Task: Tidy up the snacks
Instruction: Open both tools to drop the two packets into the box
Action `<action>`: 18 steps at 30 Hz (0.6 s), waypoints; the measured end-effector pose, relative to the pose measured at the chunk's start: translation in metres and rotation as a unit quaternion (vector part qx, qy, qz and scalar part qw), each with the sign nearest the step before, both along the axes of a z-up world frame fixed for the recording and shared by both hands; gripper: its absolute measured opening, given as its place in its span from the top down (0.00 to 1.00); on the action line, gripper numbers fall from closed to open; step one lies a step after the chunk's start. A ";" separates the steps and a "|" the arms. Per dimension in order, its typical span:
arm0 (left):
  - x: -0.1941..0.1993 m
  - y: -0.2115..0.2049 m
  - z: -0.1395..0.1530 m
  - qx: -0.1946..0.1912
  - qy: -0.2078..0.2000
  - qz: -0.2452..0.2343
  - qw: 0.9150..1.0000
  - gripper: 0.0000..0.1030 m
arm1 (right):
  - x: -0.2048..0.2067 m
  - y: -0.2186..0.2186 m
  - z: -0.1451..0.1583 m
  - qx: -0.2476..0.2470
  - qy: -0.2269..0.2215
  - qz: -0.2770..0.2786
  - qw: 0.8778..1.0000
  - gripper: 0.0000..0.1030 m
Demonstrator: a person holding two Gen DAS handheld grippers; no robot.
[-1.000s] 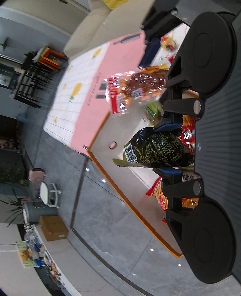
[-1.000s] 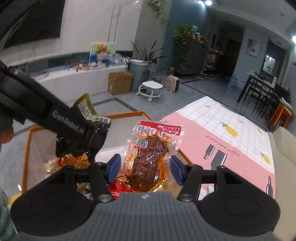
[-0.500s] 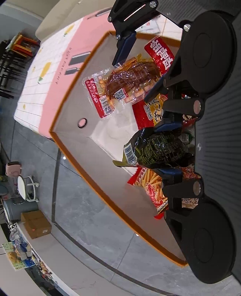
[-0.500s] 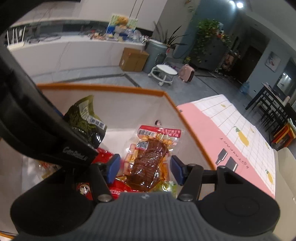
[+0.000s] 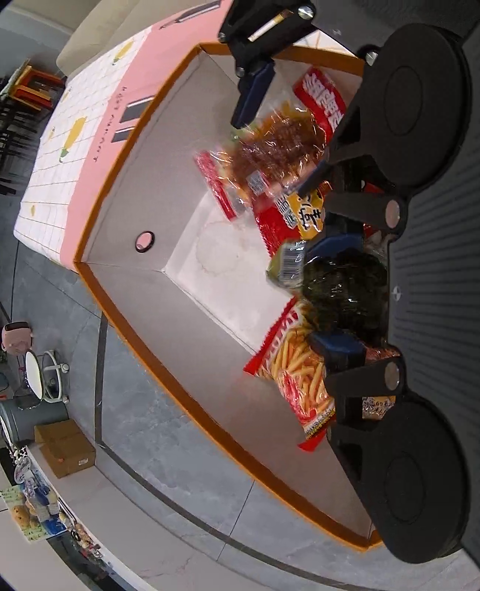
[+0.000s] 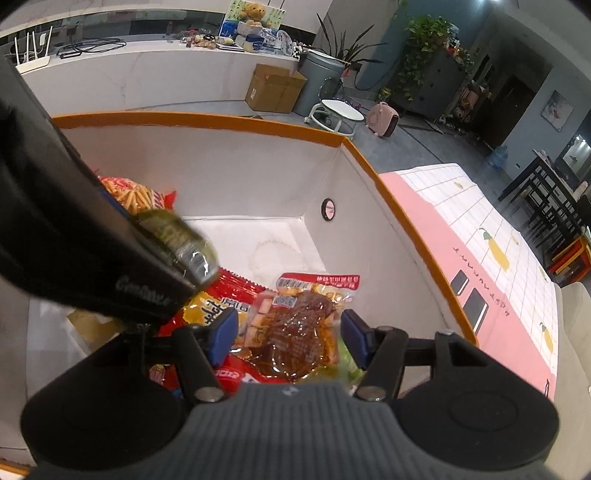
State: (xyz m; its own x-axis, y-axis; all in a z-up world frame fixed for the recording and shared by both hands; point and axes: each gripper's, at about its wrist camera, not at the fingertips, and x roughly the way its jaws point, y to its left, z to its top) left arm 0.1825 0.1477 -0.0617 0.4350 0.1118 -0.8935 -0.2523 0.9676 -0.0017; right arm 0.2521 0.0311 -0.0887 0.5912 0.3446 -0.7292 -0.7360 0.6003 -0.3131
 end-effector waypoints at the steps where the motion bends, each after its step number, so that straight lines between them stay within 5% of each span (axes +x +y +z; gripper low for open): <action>1: -0.001 -0.001 0.002 0.000 -0.004 0.001 1.000 0.41 | -0.002 0.000 0.001 0.003 -0.002 -0.001 1.000 0.40; 9: -0.016 -0.007 0.027 0.026 -0.059 0.018 0.998 0.27 | -0.015 -0.008 0.021 0.018 -0.044 0.003 0.999 0.19; 18: -0.036 -0.030 0.056 0.045 -0.119 -0.020 0.992 0.27 | -0.046 -0.045 0.055 0.077 -0.089 -0.012 0.993 0.16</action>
